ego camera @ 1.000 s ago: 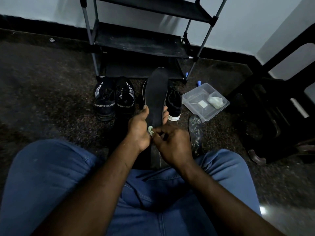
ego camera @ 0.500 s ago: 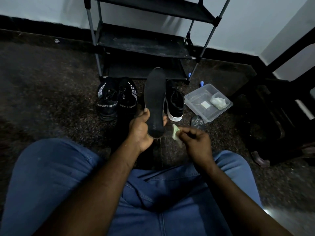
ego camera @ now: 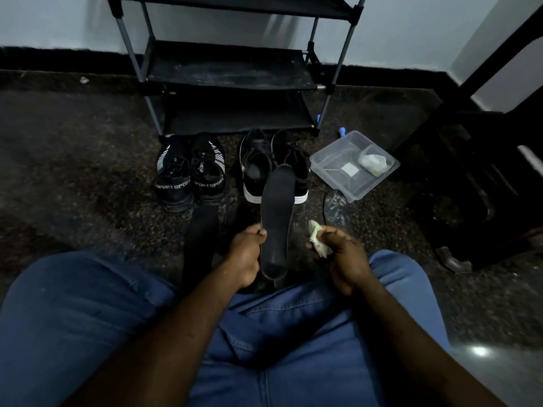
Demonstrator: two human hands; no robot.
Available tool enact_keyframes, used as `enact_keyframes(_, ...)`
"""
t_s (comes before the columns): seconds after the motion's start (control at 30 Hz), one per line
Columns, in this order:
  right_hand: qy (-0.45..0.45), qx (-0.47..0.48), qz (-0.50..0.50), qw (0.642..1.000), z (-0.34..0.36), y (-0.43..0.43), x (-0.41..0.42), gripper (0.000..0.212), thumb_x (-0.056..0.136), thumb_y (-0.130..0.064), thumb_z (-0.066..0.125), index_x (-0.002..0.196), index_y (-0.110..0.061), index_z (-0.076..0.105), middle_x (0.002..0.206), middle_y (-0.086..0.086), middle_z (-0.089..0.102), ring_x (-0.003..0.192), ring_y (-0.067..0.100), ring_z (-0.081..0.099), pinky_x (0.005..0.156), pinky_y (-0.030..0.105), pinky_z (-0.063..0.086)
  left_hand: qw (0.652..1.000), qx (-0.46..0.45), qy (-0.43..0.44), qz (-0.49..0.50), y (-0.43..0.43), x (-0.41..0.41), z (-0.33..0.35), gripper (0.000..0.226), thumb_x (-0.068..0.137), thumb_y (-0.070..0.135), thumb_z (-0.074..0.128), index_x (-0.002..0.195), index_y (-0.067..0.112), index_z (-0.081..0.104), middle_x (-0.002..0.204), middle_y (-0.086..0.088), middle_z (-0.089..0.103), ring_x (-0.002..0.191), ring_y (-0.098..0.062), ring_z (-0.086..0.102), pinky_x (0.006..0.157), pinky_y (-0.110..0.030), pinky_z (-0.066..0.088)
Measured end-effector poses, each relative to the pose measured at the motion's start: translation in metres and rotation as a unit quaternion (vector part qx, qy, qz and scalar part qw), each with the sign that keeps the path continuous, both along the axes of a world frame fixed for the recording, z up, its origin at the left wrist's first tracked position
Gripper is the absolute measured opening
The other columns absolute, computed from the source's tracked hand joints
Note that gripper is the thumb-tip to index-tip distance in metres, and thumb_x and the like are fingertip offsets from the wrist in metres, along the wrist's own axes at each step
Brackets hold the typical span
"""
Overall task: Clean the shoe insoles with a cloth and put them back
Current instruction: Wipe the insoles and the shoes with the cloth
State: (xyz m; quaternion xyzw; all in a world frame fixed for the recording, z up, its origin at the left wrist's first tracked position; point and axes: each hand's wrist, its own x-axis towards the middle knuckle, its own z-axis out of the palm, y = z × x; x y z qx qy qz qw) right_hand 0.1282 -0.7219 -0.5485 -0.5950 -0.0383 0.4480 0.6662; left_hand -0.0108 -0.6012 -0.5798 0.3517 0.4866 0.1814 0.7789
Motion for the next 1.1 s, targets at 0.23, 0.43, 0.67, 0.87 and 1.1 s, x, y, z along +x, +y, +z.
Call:
enact_keyframes(0.23,-0.024,-0.042,-0.003,0.999,-0.012,0.012,0.011,0.017,0.094,0.003,0.056,0.088,-0.005,0.07,0.064,0.01,0.069,0.052,0.016,0.06,0.046,0.021,0.047,0.978,0.041,0.179,-0.096,-0.012,0.008,-0.029,0.028,0.102,0.001,0.043,0.103,0.019,0.064,0.094,-0.005,0.066,0.077,-0.016,0.058,0.064,-0.027,0.043)
enact_keyframes(0.43,-0.055,-0.086,-0.011,0.995,-0.019,0.022,0.026,0.02,0.092,0.0,0.06,0.081,-0.012,0.071,0.06,0.004,0.069,0.049,0.012,0.054,0.045,0.018,0.04,0.979,0.016,0.187,-0.073,-0.007,0.012,-0.043,0.027,0.101,-0.002,0.044,0.09,0.017,0.061,0.09,-0.006,0.066,0.076,-0.017,0.061,0.068,-0.029,0.051)
enact_keyframes(0.67,-0.06,-0.088,-0.024,0.994,-0.034,0.03,0.042,0.021,0.091,0.005,0.062,0.078,-0.009,0.071,0.062,0.006,0.068,0.052,0.015,0.058,0.047,0.023,0.049,0.951,0.088,0.274,-0.114,0.008,0.045,-0.062,0.01,0.091,0.008,0.058,0.097,0.01,0.065,0.108,-0.016,0.072,0.089,-0.029,0.069,0.083,-0.045,0.061)
enact_keyframes(0.87,-0.095,-0.106,-0.005,0.99,-0.048,0.037,0.053,0.022,0.09,0.004,0.064,0.078,-0.012,0.074,0.07,0.007,0.071,0.064,0.018,0.06,0.066,0.03,0.05,0.804,0.316,0.448,-0.23,0.008,0.056,-0.036,0.044,0.093,0.031,0.069,0.129,0.007,0.06,0.126,-0.02,0.066,0.115,-0.041,0.064,0.089,-0.042,0.054)
enact_keyframes(1.1,-0.062,-0.094,-0.052,0.992,-0.052,0.039,0.069,0.022,0.089,0.003,0.064,0.077,-0.012,0.074,0.073,0.011,0.071,0.069,0.023,0.06,0.069,0.035,0.05,0.742,0.413,0.461,-0.256,0.002,0.073,-0.034,0.048,0.09,0.039,0.064,0.133,0.019,0.054,0.138,-0.013,0.054,0.117,-0.04,0.061,0.092,-0.045,0.052)
